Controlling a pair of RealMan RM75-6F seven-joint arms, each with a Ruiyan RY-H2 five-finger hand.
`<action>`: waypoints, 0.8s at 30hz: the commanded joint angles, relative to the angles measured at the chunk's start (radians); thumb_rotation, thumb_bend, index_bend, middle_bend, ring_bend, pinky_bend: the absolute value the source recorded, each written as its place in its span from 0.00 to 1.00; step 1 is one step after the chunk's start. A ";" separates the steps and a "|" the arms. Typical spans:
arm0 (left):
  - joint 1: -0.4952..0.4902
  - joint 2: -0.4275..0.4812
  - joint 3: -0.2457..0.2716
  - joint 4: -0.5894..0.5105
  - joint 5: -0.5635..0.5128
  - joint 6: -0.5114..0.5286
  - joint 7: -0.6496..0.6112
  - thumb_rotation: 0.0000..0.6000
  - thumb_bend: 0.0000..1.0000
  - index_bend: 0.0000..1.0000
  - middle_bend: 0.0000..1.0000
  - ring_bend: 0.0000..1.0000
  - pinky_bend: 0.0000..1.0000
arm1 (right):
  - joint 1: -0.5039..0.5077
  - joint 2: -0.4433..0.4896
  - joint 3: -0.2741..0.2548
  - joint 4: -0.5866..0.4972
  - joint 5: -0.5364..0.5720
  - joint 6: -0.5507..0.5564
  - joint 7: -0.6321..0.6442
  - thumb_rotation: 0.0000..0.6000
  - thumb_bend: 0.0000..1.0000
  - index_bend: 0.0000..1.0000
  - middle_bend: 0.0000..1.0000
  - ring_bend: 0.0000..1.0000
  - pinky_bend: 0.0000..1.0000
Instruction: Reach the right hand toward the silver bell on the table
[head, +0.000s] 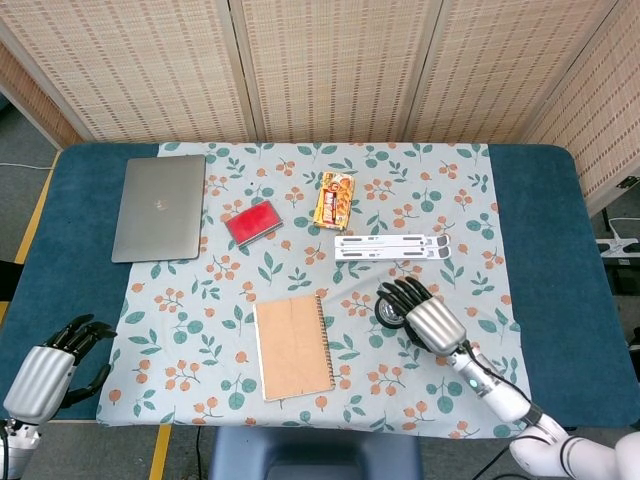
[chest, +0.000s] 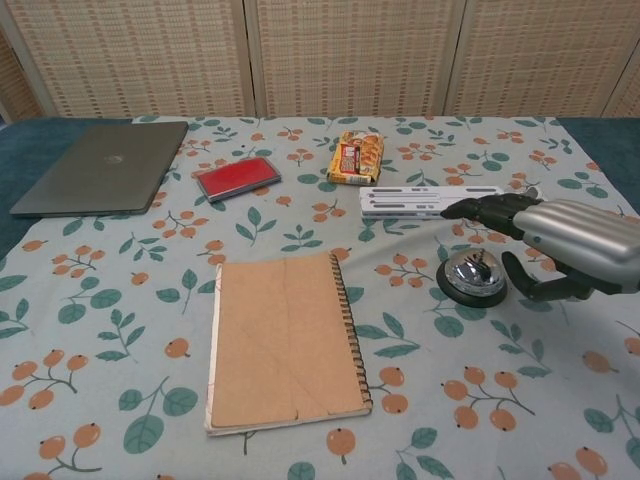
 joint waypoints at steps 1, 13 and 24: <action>0.001 0.001 0.000 0.000 0.000 0.002 -0.002 1.00 0.39 0.30 0.26 0.16 0.39 | 0.040 -0.062 0.006 0.074 0.023 -0.050 0.046 1.00 0.77 0.04 0.03 0.00 0.05; 0.003 0.002 -0.003 0.002 0.005 0.010 -0.007 1.00 0.39 0.30 0.26 0.16 0.39 | 0.073 -0.162 -0.035 0.276 0.040 -0.069 0.168 1.00 0.77 0.05 0.03 0.00 0.05; 0.000 -0.002 -0.002 -0.001 0.002 -0.003 0.012 1.00 0.39 0.30 0.26 0.16 0.39 | 0.041 -0.027 -0.038 0.138 0.034 0.074 0.106 1.00 0.77 0.05 0.03 0.00 0.05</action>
